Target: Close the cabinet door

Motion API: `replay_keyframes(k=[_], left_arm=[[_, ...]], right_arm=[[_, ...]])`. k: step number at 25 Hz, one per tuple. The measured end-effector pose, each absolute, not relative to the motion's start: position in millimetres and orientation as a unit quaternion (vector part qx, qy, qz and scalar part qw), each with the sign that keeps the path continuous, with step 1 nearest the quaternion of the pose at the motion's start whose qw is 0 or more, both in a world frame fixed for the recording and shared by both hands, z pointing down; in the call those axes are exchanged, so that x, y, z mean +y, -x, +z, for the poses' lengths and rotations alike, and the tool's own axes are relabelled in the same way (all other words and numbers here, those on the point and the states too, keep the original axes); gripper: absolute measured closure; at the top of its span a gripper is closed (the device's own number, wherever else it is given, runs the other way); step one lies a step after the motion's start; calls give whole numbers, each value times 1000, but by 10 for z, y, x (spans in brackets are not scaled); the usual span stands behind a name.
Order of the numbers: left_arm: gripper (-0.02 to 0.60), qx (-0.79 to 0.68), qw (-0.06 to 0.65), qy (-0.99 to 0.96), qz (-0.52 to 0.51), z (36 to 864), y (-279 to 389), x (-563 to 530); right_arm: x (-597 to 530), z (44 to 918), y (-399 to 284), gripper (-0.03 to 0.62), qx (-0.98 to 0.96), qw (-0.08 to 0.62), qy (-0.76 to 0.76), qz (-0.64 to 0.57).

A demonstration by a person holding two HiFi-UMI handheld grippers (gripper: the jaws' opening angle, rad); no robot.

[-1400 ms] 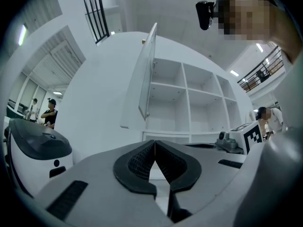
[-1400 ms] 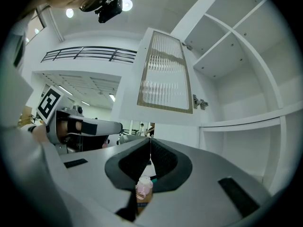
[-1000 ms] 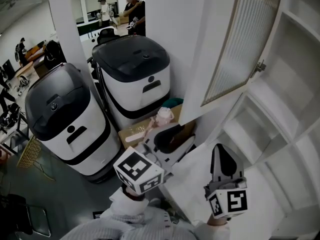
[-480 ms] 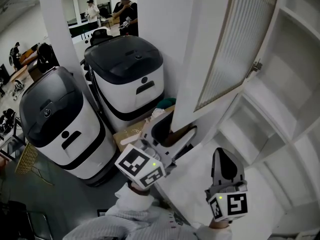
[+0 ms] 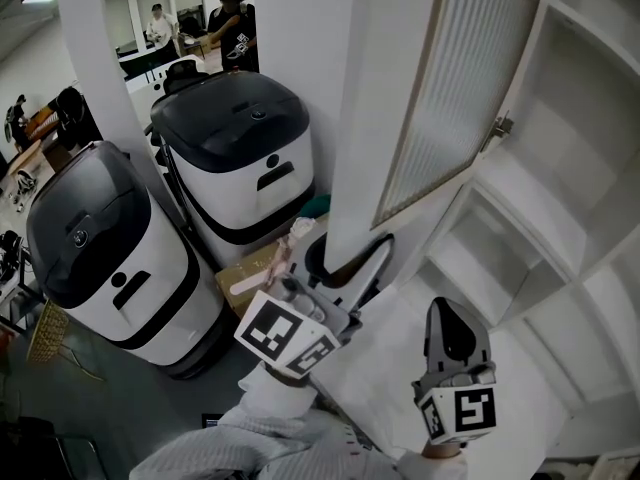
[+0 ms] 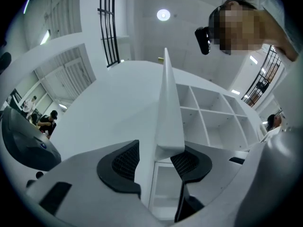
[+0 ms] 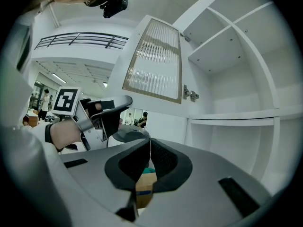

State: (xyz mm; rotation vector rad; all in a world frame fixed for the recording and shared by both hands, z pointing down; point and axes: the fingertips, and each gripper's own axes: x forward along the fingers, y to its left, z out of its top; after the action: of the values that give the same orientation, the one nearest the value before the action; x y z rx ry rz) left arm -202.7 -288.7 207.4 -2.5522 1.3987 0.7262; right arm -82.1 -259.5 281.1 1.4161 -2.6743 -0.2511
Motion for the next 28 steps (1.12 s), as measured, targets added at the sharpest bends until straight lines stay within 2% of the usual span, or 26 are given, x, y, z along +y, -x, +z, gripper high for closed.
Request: replay_keyframes(k=[7, 28], left_arm=[[495, 457, 96, 852, 235, 2009, 1942, -2835], [503, 431, 99, 872, 209, 1993, 1876, -2795]], right_arm=[[-2627, 2836, 797, 580, -875, 55, -474, -79], [-2380, 3147, 789, 580, -837, 80, -540, -32]])
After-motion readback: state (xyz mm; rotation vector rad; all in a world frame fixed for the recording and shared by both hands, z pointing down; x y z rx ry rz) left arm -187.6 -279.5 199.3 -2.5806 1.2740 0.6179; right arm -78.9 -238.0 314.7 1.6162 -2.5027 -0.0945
